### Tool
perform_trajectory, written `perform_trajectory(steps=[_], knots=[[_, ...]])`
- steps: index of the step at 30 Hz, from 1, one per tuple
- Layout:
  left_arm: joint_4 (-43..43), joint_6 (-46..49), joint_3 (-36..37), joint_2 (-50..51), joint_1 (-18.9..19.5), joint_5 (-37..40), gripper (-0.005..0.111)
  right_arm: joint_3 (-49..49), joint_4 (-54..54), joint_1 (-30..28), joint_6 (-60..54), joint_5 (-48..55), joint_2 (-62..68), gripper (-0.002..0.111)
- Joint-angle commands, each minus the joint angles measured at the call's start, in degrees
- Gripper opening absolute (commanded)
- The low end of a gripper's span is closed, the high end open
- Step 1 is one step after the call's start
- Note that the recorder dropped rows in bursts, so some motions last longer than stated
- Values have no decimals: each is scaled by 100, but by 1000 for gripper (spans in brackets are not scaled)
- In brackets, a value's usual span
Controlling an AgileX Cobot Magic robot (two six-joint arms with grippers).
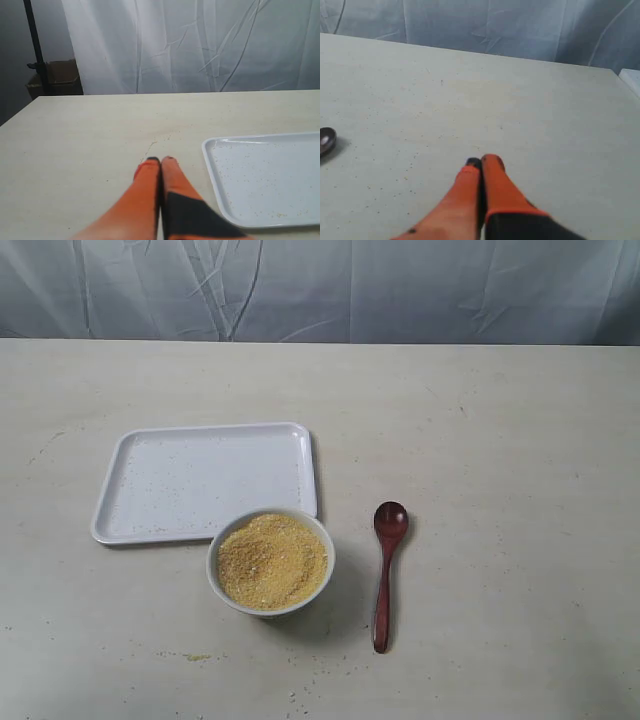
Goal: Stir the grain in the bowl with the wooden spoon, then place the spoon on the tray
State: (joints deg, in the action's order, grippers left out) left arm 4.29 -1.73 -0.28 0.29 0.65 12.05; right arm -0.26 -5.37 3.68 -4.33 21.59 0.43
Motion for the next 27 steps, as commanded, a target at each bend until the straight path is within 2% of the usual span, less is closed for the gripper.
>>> perform_trajectory(steps=[1,4,10,14,20,24,27], knots=[[-20,-17,28,-29,36,-22,0,26,-159,-31,1,-128,-43,0],[-20,-17,28,-29,36,-22,0,26,-191,-31,1,-578,-43,0],[-20,-17,28,-29,36,-22,0,26,-191,-31,1,-2679,-43,0],[-20,-17,28,-29,36,-22,0,26,-179,-31,1,-3651,-43,0],[-20,-17,28,-29,36,-32,0,26,-168,-31,1,-4664,-43,0],[-20,-17,28,-29,36,-32,0,26,-168,-31,-21,-4707,-43,0],[-20,-17,28,-29,36,-32,0,-216,279,-31,45,-3560,-30,-1]])
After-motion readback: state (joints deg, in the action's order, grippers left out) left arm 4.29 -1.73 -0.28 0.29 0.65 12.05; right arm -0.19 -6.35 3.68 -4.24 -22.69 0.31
